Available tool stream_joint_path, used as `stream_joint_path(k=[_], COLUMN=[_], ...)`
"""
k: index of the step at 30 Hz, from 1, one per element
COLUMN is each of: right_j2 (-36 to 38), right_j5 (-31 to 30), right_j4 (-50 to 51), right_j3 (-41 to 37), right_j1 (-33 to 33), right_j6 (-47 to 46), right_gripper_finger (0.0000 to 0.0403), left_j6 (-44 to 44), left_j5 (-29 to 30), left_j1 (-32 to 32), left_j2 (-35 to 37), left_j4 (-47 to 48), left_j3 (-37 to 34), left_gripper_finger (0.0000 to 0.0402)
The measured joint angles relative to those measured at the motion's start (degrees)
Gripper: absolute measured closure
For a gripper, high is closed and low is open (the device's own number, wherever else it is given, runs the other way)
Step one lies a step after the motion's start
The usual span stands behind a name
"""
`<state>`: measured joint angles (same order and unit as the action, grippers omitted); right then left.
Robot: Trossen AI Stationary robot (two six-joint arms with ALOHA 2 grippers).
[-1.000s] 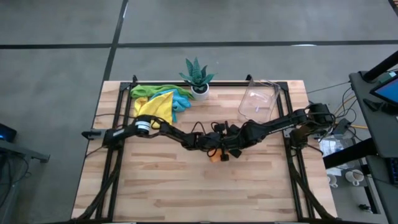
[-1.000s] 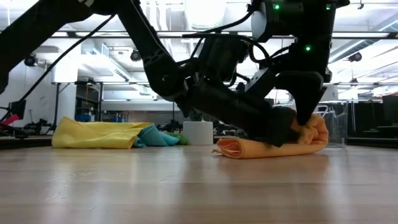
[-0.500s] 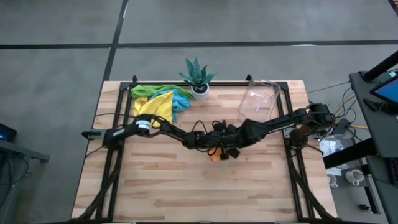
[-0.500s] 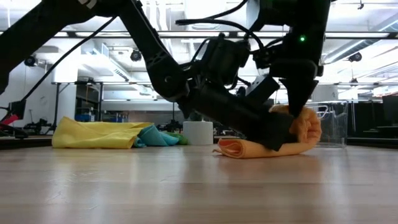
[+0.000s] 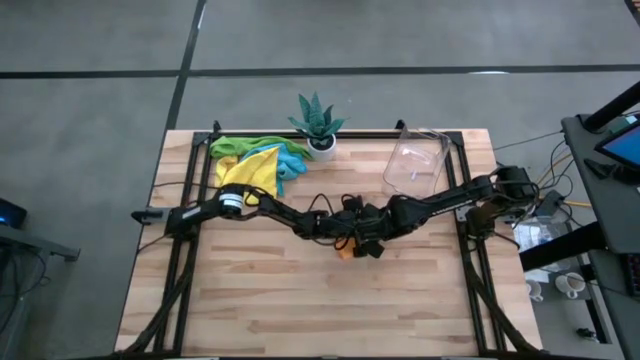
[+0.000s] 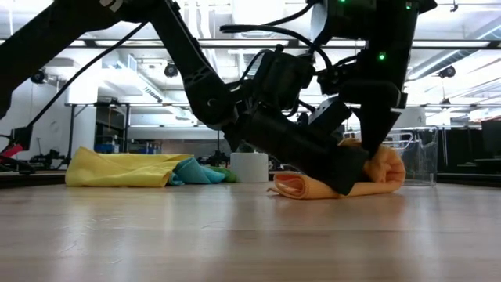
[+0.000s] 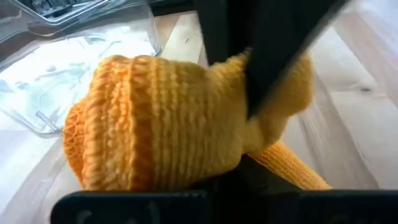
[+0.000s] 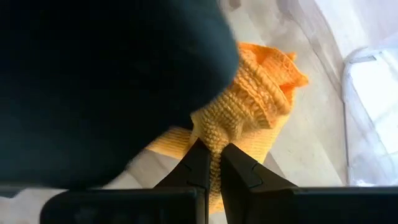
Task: Roll microfiber towels into tight, uniform cylinder then place into a basket
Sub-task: Roll the orange microfiber cloth
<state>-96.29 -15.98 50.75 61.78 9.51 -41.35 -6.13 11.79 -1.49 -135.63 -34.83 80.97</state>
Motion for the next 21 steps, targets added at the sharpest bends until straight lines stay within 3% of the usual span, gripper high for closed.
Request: stream_joint_path(k=[10, 21], right_j2=[-0.11, -0.11], right_j5=[0.13, 2.05], right_j4=[-2.15, -4.28], right_j3=[-0.09, -0.31], right_j1=[-0.01, -0.03], right_j6=[1.8, 6.04], right_gripper_finger=[0.038, 0.0268], left_j6=[0.06, -0.04], left_j5=[-0.17, 0.22], left_j1=[0.11, 0.16], left_j2=[0.0, 0.02], left_j4=[1.07, 0.67], left_j3=[0.0, -0.53], left_gripper_finger=[0.0402, 0.0402])
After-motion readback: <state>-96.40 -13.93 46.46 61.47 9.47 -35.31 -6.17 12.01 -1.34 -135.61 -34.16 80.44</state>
